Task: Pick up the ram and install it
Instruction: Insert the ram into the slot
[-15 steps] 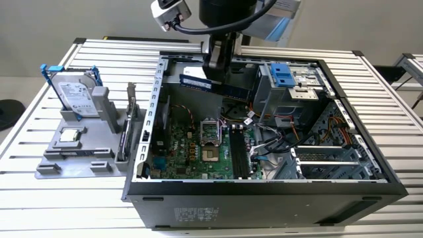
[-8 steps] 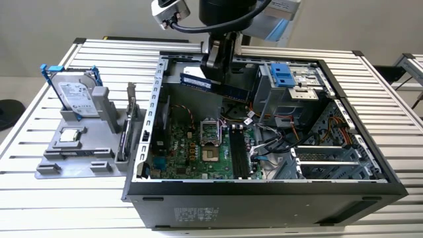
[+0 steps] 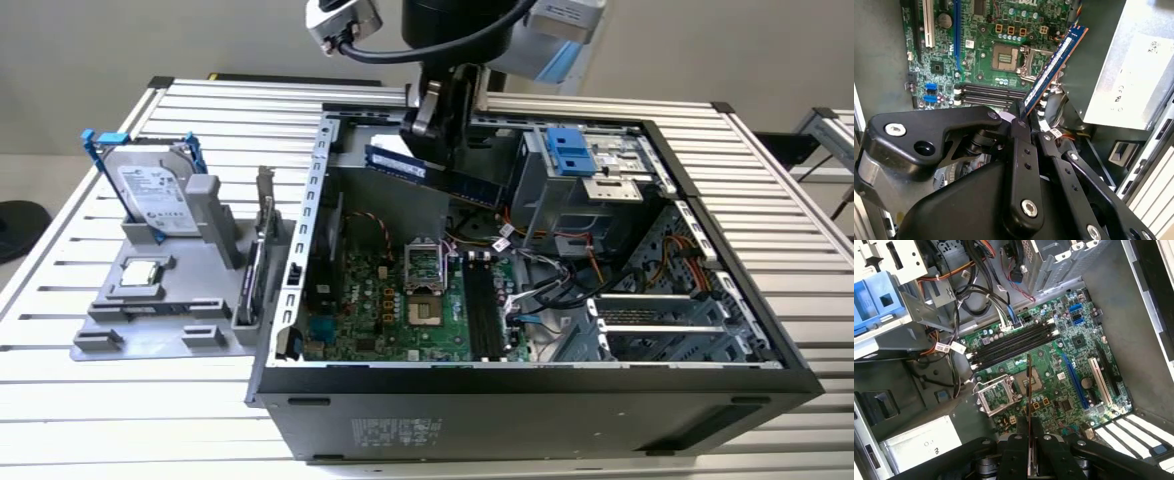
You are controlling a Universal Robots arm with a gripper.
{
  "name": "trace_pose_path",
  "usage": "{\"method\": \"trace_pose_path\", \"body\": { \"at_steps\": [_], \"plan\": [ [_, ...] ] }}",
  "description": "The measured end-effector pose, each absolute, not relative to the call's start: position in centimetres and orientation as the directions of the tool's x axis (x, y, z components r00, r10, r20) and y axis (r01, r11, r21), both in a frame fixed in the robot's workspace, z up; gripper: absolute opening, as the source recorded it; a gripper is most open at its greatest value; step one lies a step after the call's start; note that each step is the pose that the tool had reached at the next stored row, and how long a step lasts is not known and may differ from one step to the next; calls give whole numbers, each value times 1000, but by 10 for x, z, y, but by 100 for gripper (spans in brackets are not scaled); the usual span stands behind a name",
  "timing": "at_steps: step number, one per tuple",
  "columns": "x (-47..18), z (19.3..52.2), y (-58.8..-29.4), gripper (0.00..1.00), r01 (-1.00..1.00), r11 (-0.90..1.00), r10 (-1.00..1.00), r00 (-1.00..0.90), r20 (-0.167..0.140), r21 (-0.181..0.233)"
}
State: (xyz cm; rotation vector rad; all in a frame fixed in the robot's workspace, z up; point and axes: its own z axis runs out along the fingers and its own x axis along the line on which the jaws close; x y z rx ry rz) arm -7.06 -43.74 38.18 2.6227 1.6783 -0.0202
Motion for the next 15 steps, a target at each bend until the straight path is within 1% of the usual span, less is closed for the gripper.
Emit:
{"method": "trace_pose_path", "body": {
  "at_steps": [15],
  "plan": [
    [-71,382,-437,0,852,-523,852,523,-26,16]
  ]
}}
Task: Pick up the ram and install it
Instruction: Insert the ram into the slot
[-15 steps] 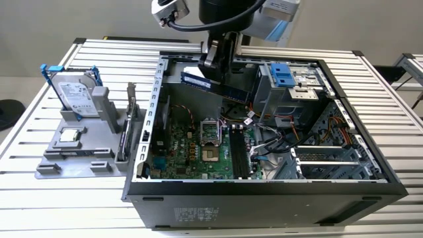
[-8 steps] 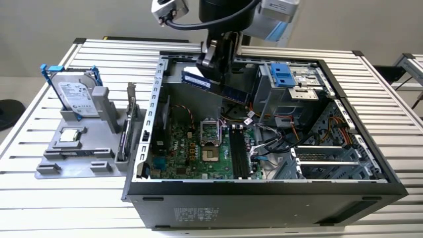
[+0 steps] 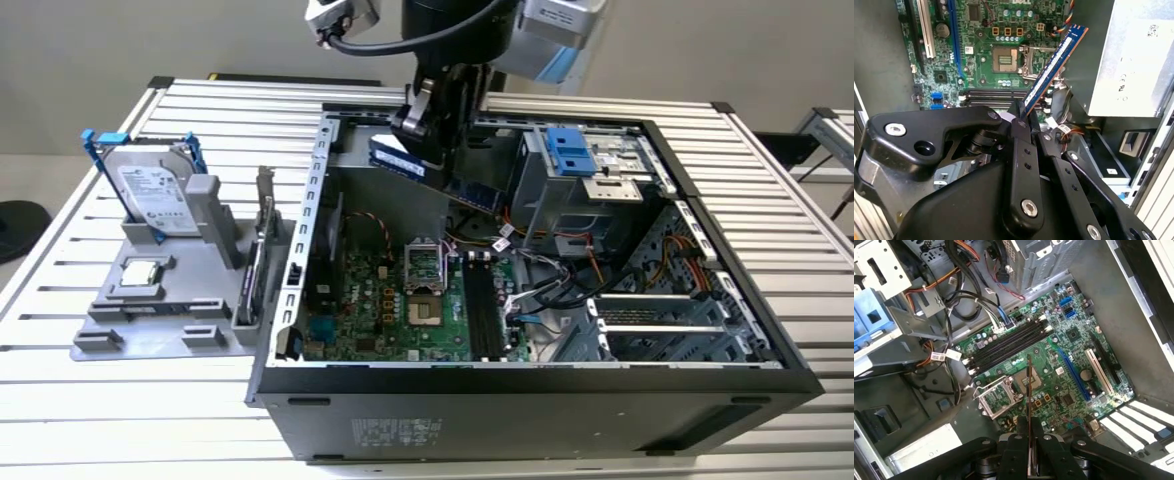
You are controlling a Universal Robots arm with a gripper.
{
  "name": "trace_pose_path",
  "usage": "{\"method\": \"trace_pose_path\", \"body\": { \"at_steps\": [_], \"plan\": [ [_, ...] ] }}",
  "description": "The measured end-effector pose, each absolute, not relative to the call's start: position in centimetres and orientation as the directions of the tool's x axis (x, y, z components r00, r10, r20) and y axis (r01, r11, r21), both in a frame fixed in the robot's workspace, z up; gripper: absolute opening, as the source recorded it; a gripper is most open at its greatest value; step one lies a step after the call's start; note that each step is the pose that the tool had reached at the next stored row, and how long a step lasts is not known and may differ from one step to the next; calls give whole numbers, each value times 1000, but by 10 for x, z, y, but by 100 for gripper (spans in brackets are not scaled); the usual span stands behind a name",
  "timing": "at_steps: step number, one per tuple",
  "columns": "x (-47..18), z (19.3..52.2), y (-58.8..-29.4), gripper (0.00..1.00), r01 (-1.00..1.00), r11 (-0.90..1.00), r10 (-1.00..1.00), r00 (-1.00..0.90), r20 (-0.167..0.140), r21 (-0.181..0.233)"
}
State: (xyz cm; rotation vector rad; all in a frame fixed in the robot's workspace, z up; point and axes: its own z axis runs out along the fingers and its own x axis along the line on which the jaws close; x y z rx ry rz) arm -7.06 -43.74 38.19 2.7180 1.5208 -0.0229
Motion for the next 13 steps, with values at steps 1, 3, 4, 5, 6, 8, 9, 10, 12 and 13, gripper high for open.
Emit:
{"method": "trace_pose_path", "body": {
  "at_steps": [1,3,4,5,6,8,9,10,12,13],
  "plan": [
    [-71,382,-437,0,848,-529,848,529,-26,16],
    [-71,382,-437,0,840,-542,840,542,-26,16],
    [-70,382,-437,0,836,-549,836,549,-26,16],
    [-70,382,-437,0,831,-556,831,556,-26,16],
    [-70,382,-437,0,826,-563,826,563,-26,16],
    [-70,382,-437,0,817,-577,816,577,-26,16],
    [-70,382,-437,0,812,-583,812,584,-26,16],
    [-70,382,-437,0,807,-590,807,591,-26,16],
    [-70,382,-437,0,797,-604,796,604,-26,16],
    [-70,382,-437,0,792,-610,792,610,-26,16]
  ]
}}
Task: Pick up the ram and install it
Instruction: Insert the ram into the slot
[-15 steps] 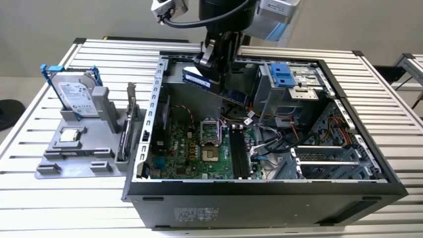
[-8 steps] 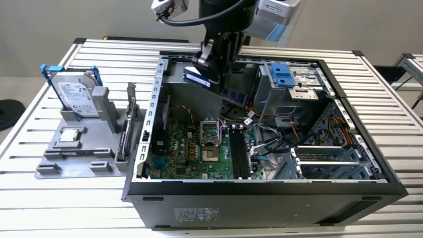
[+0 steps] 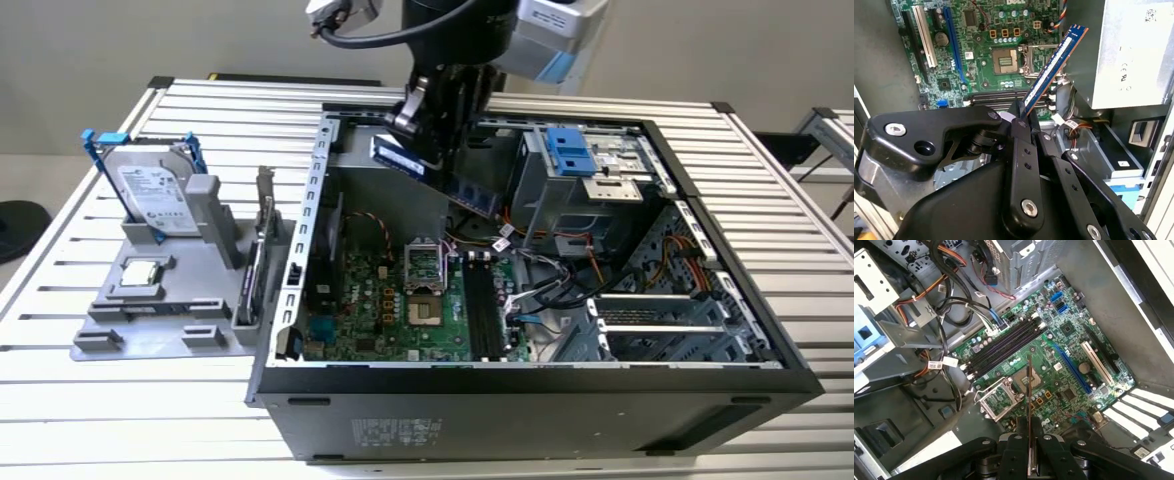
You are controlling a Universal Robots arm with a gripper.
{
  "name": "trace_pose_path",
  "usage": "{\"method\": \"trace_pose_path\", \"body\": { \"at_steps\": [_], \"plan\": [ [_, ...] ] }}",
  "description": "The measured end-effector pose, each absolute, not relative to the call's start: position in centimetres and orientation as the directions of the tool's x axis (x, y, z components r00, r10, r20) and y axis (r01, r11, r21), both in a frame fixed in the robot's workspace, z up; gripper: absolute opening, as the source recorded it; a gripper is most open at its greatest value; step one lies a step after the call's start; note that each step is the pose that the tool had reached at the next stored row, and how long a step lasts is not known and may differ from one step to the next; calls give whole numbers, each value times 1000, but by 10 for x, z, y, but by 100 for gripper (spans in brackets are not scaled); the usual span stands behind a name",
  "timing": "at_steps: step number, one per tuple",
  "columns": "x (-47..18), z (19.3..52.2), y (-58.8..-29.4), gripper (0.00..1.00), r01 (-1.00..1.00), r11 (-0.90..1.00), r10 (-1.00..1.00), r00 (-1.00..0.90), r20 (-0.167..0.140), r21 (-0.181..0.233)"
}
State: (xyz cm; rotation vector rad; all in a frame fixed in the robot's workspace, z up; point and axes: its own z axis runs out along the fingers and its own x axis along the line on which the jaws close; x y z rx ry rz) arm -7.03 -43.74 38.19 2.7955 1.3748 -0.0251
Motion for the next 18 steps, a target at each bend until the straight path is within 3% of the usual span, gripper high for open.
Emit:
{"method": "trace_pose_path", "body": {
  "at_steps": [18],
  "plan": [
    [-70,382,-437,0,696,-718,696,718,-26,16]
  ]
}}
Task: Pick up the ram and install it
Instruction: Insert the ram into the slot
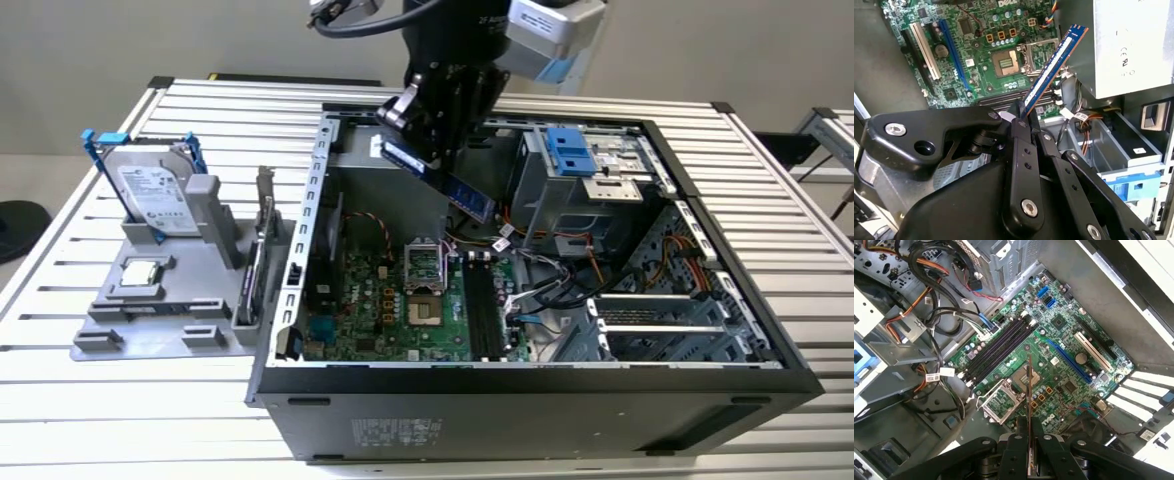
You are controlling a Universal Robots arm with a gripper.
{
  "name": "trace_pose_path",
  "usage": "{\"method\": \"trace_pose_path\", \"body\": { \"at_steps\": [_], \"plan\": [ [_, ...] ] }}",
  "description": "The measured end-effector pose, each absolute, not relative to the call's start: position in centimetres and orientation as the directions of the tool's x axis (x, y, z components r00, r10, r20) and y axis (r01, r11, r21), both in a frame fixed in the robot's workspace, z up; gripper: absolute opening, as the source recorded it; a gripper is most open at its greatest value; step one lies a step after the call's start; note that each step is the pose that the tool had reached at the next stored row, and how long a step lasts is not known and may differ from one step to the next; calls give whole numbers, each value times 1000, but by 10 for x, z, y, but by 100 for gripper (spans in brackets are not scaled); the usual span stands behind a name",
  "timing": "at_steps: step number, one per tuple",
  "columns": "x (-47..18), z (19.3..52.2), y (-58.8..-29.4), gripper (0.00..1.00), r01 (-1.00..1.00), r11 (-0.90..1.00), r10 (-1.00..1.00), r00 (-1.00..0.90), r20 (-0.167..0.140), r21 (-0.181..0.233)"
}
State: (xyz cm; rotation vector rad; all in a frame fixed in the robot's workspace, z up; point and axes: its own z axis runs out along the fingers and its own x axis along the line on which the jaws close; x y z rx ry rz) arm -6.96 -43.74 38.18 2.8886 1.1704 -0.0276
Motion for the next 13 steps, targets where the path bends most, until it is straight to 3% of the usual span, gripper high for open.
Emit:
{"method": "trace_pose_path", "body": {
  "at_steps": [13],
  "plan": [
    [-67,382,-437,0,636,-771,636,771,-26,16]
  ]
}}
